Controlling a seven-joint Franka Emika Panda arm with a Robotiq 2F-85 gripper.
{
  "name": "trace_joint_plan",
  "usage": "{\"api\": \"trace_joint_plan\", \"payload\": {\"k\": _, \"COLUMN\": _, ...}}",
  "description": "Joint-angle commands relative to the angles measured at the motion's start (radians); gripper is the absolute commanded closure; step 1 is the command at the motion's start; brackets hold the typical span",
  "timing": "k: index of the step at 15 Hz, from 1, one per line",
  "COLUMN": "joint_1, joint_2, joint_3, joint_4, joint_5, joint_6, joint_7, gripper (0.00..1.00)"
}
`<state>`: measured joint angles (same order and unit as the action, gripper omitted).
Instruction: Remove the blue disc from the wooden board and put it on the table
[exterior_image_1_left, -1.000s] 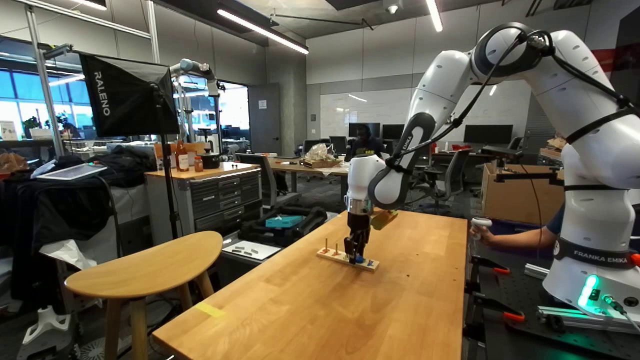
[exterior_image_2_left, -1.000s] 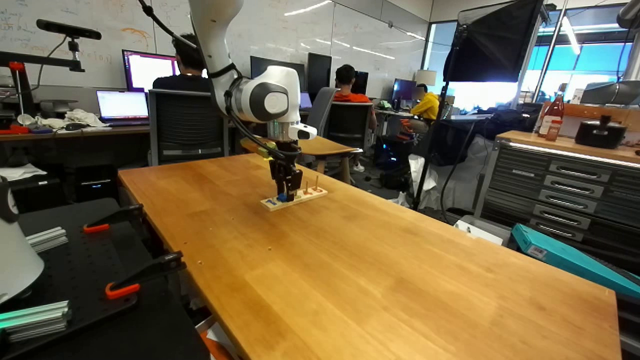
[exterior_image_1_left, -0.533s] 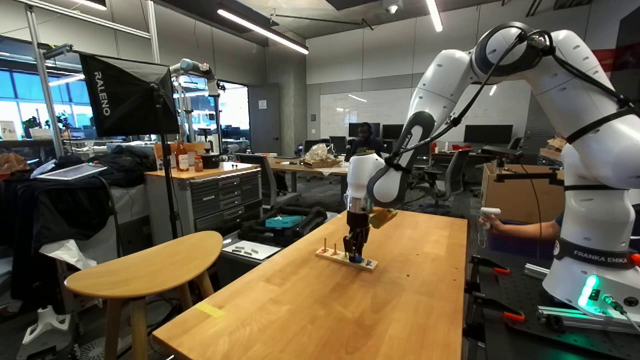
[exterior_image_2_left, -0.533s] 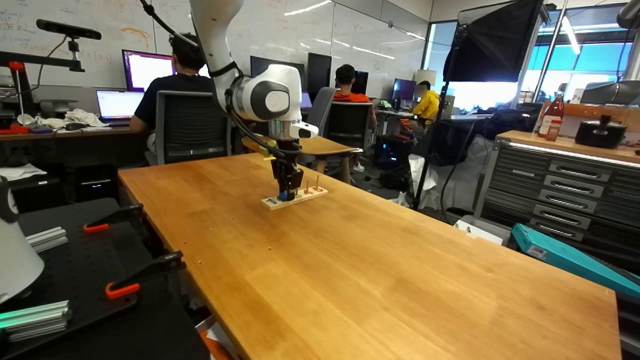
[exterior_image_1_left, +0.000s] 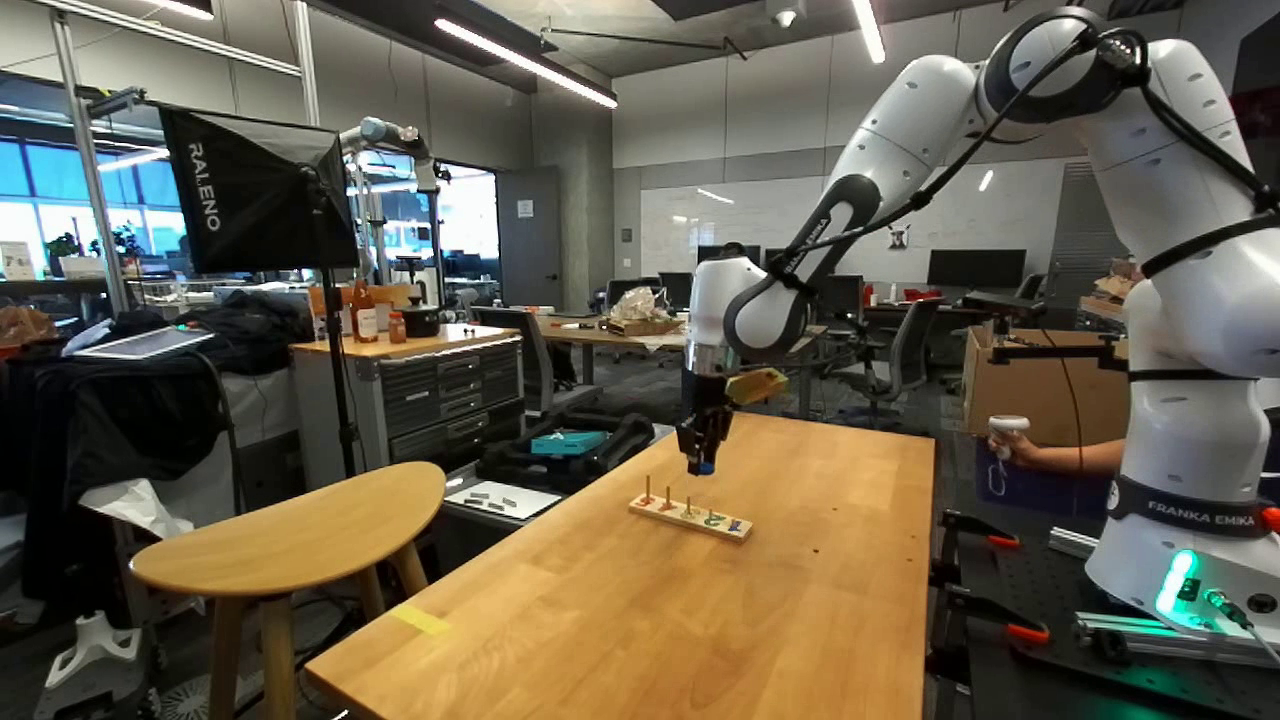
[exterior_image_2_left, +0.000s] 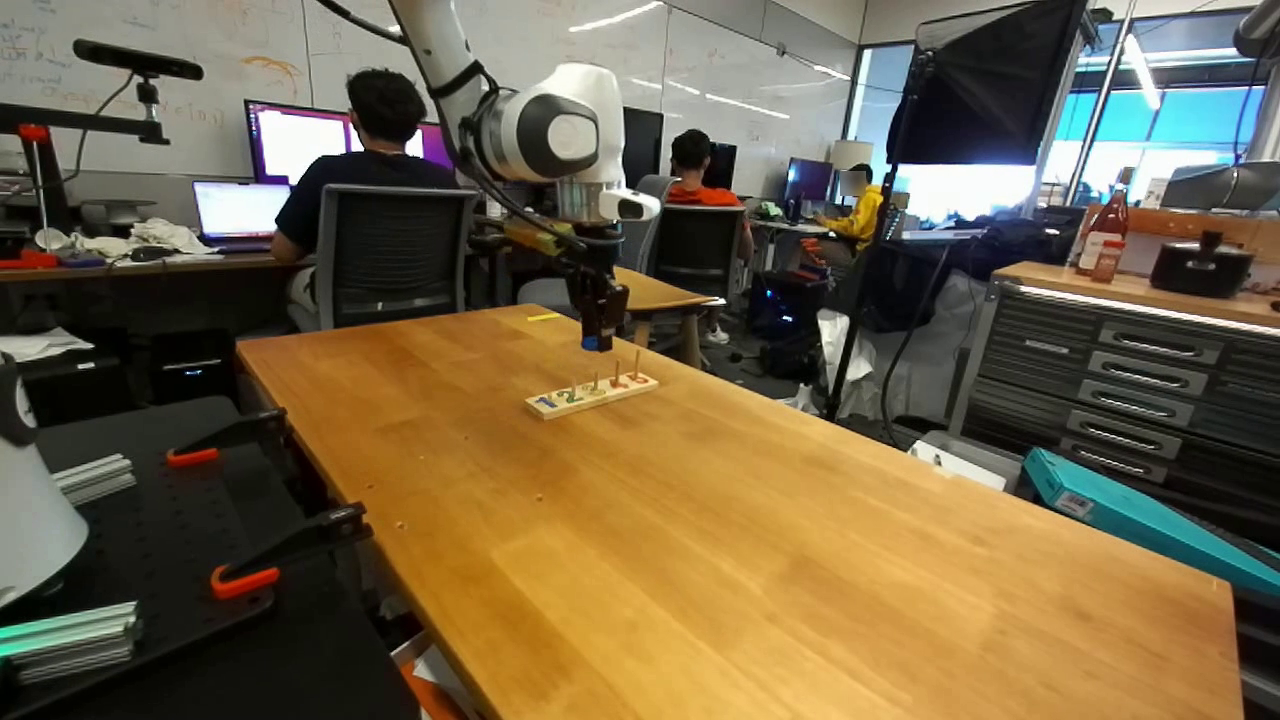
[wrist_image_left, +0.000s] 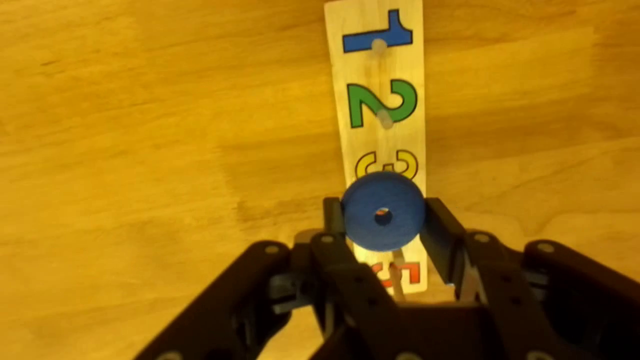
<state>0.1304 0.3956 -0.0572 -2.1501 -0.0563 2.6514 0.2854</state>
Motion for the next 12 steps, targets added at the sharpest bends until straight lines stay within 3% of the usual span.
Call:
{"api": "trace_joint_plan", "payload": {"k": 1, "joint_1": -0.019, "joint_2": -0.058, "joint_3": -0.059, "joint_4": 0.006, "joint_5": -0.042, "joint_6": -0.045, "joint_7": 0.02, "gripper": 0.82}}
{"api": "trace_joint_plan", "payload": {"k": 12, "joint_1": -0.075, "joint_2": 0.204, "joint_3": -0.197, "joint_4": 0.026, "joint_5": -0.11, "joint_6": 0.099, "joint_7": 0.043, "gripper": 0.82}}
